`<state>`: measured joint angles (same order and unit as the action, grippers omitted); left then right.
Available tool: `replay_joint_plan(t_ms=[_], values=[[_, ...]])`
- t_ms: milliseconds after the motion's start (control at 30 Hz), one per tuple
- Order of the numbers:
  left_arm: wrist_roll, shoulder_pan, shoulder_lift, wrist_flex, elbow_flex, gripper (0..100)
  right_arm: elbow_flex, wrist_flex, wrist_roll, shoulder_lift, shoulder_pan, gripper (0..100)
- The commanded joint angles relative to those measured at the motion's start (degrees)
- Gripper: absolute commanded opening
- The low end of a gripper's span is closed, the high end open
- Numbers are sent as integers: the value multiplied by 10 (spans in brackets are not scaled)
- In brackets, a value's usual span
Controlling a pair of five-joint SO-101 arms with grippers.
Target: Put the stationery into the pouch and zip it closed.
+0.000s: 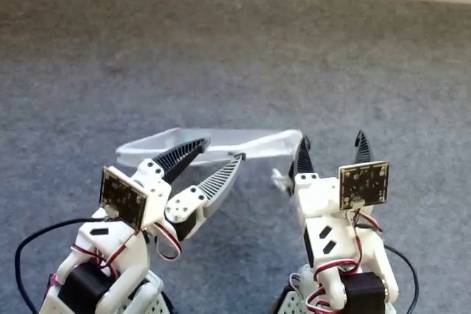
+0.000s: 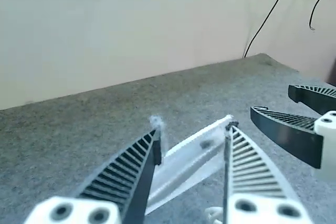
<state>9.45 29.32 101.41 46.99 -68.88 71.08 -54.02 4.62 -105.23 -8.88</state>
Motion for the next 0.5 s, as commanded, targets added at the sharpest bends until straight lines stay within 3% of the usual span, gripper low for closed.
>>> replay_joint_plan(t_ms=[0, 267, 467], values=[[3, 6, 24, -16, 4, 184, -5, 15, -5, -1, 5, 307], [3, 1, 27, -16, 26, 116, -7, 11, -5, -1, 5, 296], [3, -44, 27, -1, 25, 115, -19, 14, -2, -1, 5, 134]])
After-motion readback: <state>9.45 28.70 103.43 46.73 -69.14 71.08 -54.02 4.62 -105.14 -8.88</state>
